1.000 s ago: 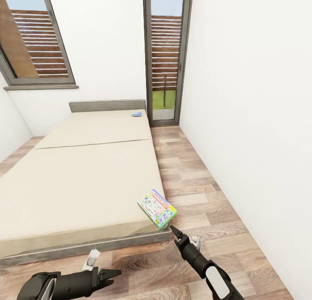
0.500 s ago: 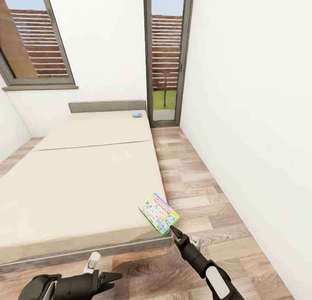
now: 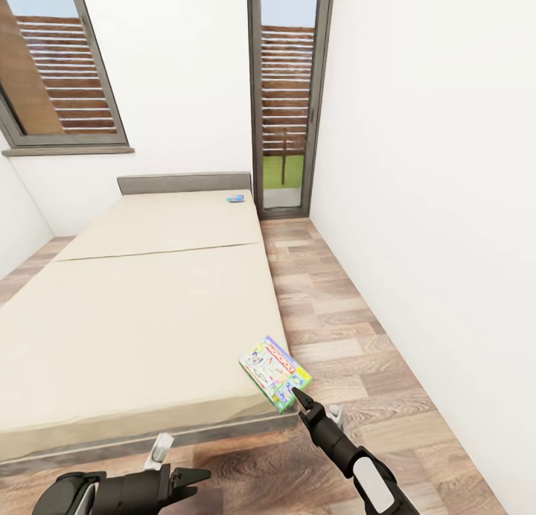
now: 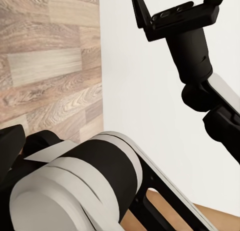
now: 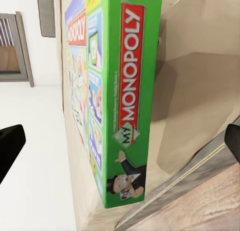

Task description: Put all the toys in the child's room - the three board games (two on the bed and one on the table), the two jigsaw puzzles on the table, and the tennis ball on the table - inside the toy box on the table in the child's room.

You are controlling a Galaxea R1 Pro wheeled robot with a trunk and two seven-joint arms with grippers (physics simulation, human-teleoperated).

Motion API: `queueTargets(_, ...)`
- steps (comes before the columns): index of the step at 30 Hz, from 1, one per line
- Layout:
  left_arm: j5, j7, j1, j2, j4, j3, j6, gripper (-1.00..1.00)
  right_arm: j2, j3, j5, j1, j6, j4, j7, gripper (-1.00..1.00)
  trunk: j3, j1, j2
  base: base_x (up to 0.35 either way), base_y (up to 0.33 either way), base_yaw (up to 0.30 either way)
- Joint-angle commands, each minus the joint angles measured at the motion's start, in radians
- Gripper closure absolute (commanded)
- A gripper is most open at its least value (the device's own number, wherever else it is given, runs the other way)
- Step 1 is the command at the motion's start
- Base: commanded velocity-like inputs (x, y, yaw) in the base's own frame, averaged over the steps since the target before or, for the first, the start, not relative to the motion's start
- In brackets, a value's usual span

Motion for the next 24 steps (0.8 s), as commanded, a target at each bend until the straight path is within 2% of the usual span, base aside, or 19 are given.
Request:
queueTargets(1,0.001,-0.003,0.0,0.0,0.0,0.0,0.006,-1.0,0.001,-0.005,-0.005,-0.001,0.009,0.0,0.002,-1.0,-0.001,0.0,0.0,0.034,0.012,0.0)
queueTargets(6,0.0,-0.002,0.003,-0.002,0.0,0.0,0.005,-1.0,0.001,0.0,-0.005,-0.001,0.009,0.0,0.002,-1.0,-0.001,0.0,0.0,0.017,0.006,0.0)
queueTargets(12,0.0,-0.003,0.005,-0.001,0.0,0.0,0.004,-1.0,0.001,0.033,-0.004,-0.002,0.008,0.0,0.0,-1.0,-0.001,0.0,0.0,0.003,0.001,0.0)
queueTargets(18,0.001,-0.003,0.006,-0.001,0.0,0.0,0.004,-1.0,0.001,0.04,-0.003,-0.002,0.007,0.0,0.0,-1.0,-0.001,0.0,0.0,0.0,0.0,0.0)
queueTargets(24,0.001,-0.002,0.006,-0.002,0.0,0.0,0.002,-1.0,0.001,0.042,-0.002,-0.002,0.007,0.0,0.0,-1.0,-0.02,0.023,-0.042,0.0,0.0,0.0)
